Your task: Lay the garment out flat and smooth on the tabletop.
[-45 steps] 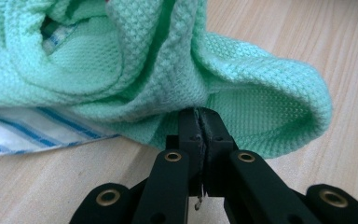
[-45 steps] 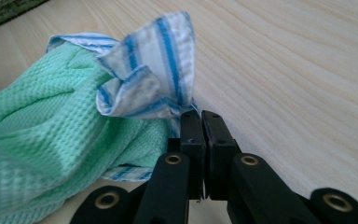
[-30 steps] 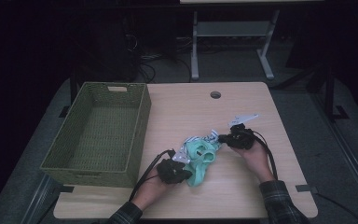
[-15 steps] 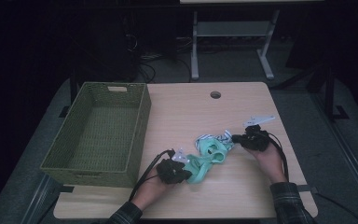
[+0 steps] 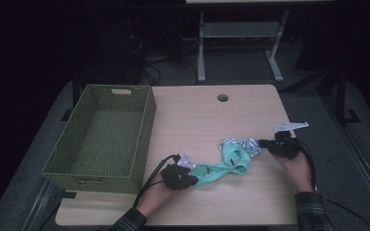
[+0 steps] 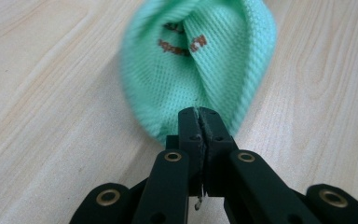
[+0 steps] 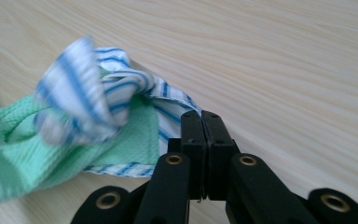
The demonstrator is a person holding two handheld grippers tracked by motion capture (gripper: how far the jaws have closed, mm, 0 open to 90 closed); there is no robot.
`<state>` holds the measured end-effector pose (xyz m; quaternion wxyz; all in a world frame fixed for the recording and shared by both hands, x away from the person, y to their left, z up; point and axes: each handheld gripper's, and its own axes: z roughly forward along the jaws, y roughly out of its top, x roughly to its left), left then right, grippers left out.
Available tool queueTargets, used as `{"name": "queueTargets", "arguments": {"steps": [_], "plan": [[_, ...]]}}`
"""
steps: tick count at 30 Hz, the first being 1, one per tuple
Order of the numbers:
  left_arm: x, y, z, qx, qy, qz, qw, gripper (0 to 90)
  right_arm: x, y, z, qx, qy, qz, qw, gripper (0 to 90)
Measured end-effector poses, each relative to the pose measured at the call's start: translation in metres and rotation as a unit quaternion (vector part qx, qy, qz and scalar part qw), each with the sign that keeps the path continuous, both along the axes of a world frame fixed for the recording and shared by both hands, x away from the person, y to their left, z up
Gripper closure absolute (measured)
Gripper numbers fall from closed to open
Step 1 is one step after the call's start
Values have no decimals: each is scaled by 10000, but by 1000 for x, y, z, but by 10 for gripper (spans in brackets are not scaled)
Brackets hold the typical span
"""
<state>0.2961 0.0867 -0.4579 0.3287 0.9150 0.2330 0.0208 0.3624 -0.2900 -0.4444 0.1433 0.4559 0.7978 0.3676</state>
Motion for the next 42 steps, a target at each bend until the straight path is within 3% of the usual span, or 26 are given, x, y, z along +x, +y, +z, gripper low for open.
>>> {"name": "queueTargets", "arguments": {"steps": [6, 9, 13, 20, 25, 32, 38, 42], "plan": [[0, 0, 0, 7, 2, -2, 10000, 881, -5, -8, -4, 11, 61, -51, 10000, 883], [0, 0, 0, -45, 63, 56, 10000, 875, -7, -7, -2, 84, 23, 8, 10000, 828], [0, 0, 3, -8, 75, 21, 10000, 850, -9, -3, 4, 159, -77, 76, 9998, 757], [-2, 0, 10, -154, -9, 39, 9999, 826, -8, 13, 26, 262, -370, 349, 9984, 696], [-1, -3, 6, -25, -6, 51, 10000, 819, 5, 40, 27, 303, -296, 647, 9970, 675], [1, -2, 2, 78, 4, 21, 10000, 831, 23, 77, 19, 96, -55, 1015, 9948, 665], [-2, -4, 2, 147, -137, 25, 9998, 851, 35, 96, 9, -172, 141, 1143, 9932, 641], [-1, -3, 2, 124, -102, 23, 9999, 852, 39, 106, 1, -262, 320, 1177, 9922, 612]]}}
